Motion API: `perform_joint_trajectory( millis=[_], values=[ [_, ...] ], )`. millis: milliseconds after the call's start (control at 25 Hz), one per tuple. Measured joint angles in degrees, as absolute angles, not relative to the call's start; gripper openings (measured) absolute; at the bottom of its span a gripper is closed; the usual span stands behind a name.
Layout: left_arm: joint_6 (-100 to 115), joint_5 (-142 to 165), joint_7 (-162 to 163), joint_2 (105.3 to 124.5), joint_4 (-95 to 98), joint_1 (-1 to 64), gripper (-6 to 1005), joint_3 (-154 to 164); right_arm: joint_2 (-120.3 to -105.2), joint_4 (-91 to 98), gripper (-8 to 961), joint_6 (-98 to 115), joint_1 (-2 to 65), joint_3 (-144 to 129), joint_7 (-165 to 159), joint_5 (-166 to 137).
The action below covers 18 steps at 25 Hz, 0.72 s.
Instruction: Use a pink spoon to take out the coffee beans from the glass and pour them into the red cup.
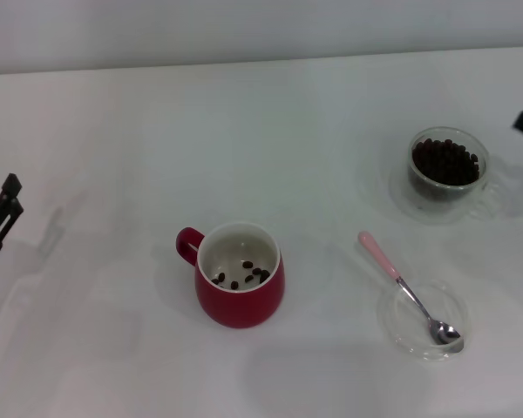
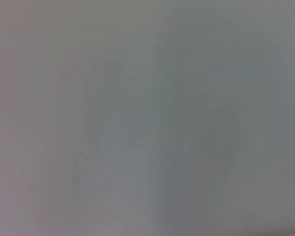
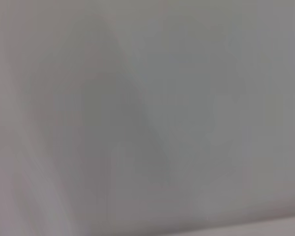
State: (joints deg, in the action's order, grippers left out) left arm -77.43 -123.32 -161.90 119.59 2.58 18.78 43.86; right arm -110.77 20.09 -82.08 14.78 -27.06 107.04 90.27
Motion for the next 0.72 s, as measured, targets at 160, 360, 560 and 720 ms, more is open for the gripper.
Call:
perform_joint_trajectory(
  millis=[160, 360, 560, 720],
  values=[
    [-77.4, -125.0, -161.9, 119.46, 2.7, 18.3, 761, 43.9, -110.47, 20.1, 307, -81.0, 14.2, -21.6, 111.0, 90.2],
    [-77.5, -126.9, -161.9, 119.44, 3.2, 17.5, 761, 43.9, -111.11, 19.9, 307, -78.2, 13.4, -16.0, 117.1, 90.3],
    [-77.5, -128.7, -161.9, 119.41, 3.4, 16.9, 761, 43.9, -112.47, 19.6, 307, -73.7, 13.0, -11.7, 123.0, 90.3],
    [-77.5, -130.7, -161.9, 119.36, 3.4, 16.2, 761, 43.9, -113.81, 19.8, 315, -70.7, 13.0, -9.7, 129.1, 90.5]
  ],
)
